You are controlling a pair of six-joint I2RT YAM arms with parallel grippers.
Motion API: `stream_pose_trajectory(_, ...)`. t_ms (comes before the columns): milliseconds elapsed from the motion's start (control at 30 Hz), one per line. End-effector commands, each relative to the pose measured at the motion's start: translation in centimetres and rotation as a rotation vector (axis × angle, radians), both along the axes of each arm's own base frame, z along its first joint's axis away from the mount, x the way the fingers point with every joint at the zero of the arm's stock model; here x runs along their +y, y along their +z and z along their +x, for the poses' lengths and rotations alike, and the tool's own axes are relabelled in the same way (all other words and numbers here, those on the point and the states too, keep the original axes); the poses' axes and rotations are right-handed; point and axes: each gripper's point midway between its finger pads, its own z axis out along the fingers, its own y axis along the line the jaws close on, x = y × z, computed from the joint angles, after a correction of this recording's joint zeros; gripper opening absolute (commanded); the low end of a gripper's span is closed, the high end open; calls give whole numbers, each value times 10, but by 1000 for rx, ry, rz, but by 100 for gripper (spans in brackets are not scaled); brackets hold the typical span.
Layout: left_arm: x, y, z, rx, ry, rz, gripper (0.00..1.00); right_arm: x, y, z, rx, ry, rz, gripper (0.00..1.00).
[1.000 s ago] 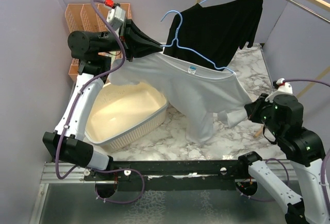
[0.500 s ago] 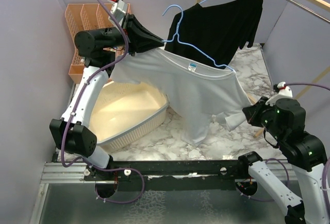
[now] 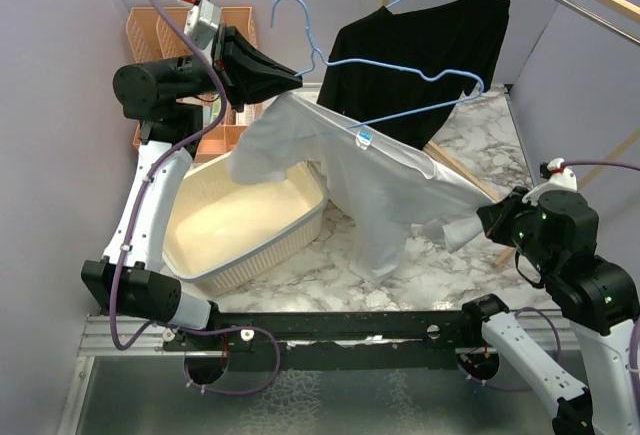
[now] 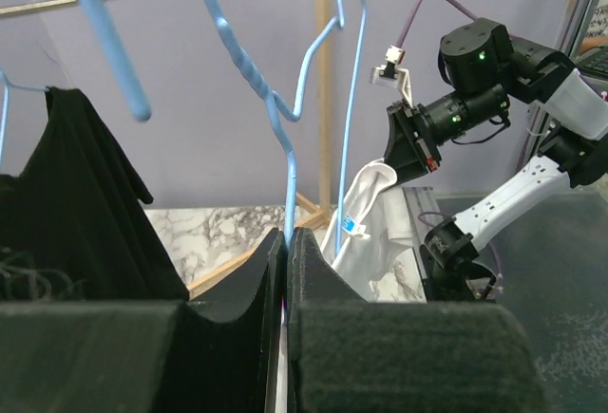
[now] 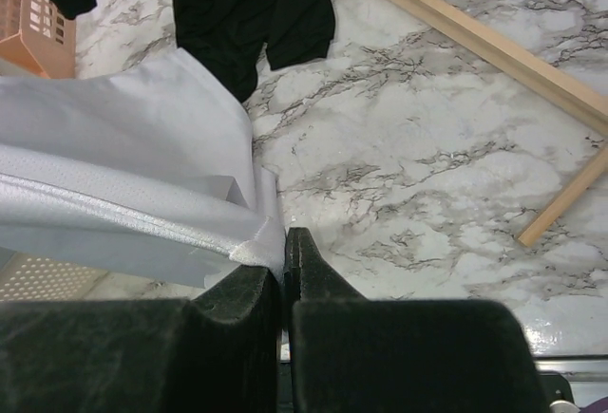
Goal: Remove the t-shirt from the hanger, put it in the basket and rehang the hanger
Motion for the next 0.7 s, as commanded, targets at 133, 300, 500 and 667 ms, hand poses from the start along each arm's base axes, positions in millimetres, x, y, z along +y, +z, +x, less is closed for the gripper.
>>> stream_pose_trajectory(133, -28, 16, -4, -4, -40, -95, 0, -5, 16, -15, -54, 73, -72, 1)
stream_pose_trajectory(300, -92, -1, -2, 20, -117, -32, 0, -30, 50, -25, -117, -39, -109, 1)
stream_pose_trajectory(500, -119, 1, 13, 39, -172, -38, 0, -47, 91, -43, -226, -99, -97, 48)
stream_pose_trajectory(667, -128, -14, 15, 63, -220, 20, 0, -25, 128, -62, -397, 66, -51, 64)
